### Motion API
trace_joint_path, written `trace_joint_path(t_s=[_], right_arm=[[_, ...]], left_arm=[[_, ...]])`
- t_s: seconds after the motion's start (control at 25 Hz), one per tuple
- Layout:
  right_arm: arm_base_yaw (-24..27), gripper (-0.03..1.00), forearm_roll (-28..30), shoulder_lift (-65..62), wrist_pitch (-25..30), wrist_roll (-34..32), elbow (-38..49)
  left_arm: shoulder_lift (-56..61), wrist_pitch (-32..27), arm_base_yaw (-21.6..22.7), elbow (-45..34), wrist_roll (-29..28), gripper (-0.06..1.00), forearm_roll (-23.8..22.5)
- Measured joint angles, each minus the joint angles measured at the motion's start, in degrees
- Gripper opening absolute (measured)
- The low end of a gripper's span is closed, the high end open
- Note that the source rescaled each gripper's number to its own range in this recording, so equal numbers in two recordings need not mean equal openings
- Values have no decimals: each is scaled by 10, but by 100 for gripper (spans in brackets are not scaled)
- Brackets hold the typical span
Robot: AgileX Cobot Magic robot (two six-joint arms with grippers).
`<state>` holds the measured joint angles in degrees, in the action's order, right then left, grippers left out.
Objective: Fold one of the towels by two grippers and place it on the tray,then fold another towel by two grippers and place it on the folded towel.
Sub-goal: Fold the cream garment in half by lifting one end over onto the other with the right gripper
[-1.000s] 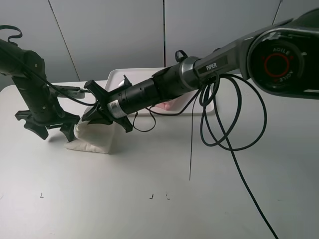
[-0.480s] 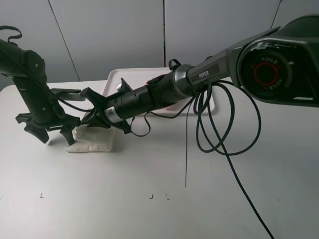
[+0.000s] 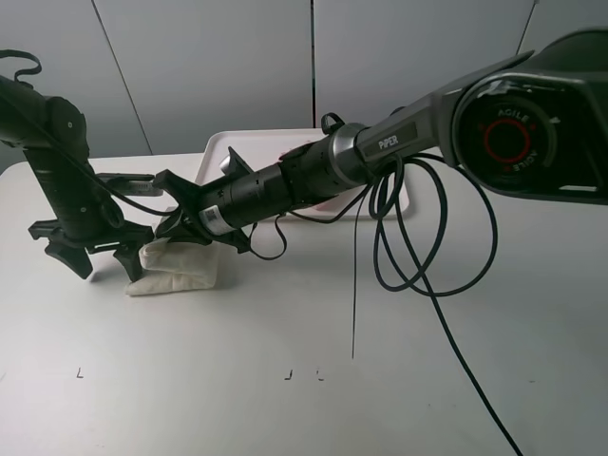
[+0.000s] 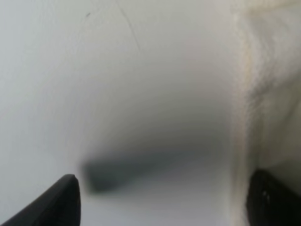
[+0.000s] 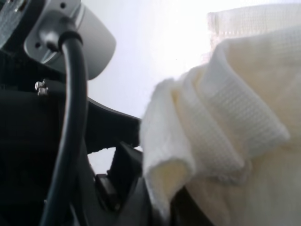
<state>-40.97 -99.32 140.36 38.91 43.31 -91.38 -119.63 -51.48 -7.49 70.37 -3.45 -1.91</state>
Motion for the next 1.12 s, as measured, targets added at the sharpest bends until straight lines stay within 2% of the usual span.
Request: trace_joint_path(t_s=[0.36, 0.72, 0.96, 1.04, 1.12], right_arm=[[0, 0, -5, 1, -9, 4, 0], [-1, 0, -5, 1, -36, 14, 0], [-27, 1, -5, 1, -108, 14, 0], [-40, 11, -6, 1, -133, 14, 0], [-52, 31, -6, 1, -149, 14, 0]], left_arm=[[23, -81, 39, 82, 20, 93, 9], [23, -102, 39, 132, 40, 93, 34], [23, -126, 39, 168, 60, 93, 48], [23, -127, 39, 171, 64, 93, 55], [23, -127, 39, 173, 67, 93, 58]])
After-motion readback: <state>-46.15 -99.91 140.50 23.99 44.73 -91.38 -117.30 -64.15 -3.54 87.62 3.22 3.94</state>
